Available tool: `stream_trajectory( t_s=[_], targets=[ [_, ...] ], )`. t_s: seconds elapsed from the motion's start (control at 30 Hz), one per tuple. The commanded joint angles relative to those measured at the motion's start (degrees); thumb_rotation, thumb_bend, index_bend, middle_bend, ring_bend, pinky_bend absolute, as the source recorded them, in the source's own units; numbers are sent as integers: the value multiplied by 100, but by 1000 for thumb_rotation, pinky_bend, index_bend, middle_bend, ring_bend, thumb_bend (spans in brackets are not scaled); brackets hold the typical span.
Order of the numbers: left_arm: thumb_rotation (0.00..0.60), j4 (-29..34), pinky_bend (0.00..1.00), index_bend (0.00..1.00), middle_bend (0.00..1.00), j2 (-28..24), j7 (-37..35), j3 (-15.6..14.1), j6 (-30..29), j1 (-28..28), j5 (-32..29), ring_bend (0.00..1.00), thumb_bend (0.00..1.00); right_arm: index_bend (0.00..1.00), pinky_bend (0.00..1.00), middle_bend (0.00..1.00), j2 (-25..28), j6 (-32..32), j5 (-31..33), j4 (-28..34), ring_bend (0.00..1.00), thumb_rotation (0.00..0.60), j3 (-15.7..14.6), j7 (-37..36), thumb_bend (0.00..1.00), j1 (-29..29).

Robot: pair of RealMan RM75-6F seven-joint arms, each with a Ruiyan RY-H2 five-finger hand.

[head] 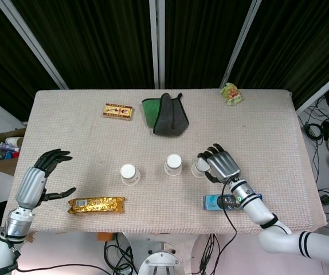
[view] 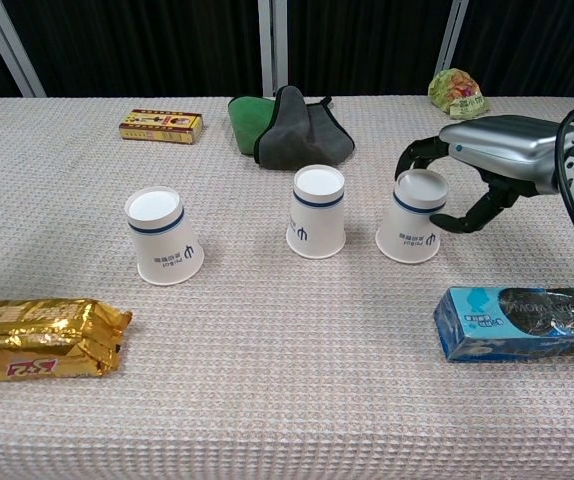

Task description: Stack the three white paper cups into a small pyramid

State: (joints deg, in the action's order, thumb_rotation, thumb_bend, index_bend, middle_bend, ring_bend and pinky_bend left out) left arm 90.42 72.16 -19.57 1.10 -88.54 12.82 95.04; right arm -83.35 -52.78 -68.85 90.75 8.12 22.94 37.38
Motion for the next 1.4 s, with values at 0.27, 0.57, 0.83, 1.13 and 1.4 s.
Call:
stream_trajectory(
  t_s=[0.27, 0.57, 0.83, 1.13, 1.4],
  targets=[
    [600, 6, 152, 256, 201, -11, 3, -4, -5, -25, -9, 120, 0, 360, 159, 341, -284, 131, 35, -190, 165, 600, 135, -84, 377, 306],
    [600, -79, 152, 256, 201, 9, -87, -9, -52, -87, -45, 120, 0, 360, 158, 338, -435, 189, 157, -254, 165, 600, 130, 14, 377, 486],
    [600, -148, 152, 256, 201, 38, -151, -12, -74, -110, -37, 120, 0, 360, 159, 329, -520, 155, 199, -320, 165, 600, 70, 37, 377, 536],
    [600, -204, 152, 256, 201, 56, -197, -4, -112, -146, -50, 120, 0, 288, 147, 288, -557, 152, 238, -355, 164, 600, 19, 42, 365, 585],
    [600, -217, 152, 256, 201, 74, -199, 3, -107, -137, -25, 120, 0, 166, 130, 241, -494, 130, 318, -276, 152, 600, -23, 89, 323, 595]
  ],
)
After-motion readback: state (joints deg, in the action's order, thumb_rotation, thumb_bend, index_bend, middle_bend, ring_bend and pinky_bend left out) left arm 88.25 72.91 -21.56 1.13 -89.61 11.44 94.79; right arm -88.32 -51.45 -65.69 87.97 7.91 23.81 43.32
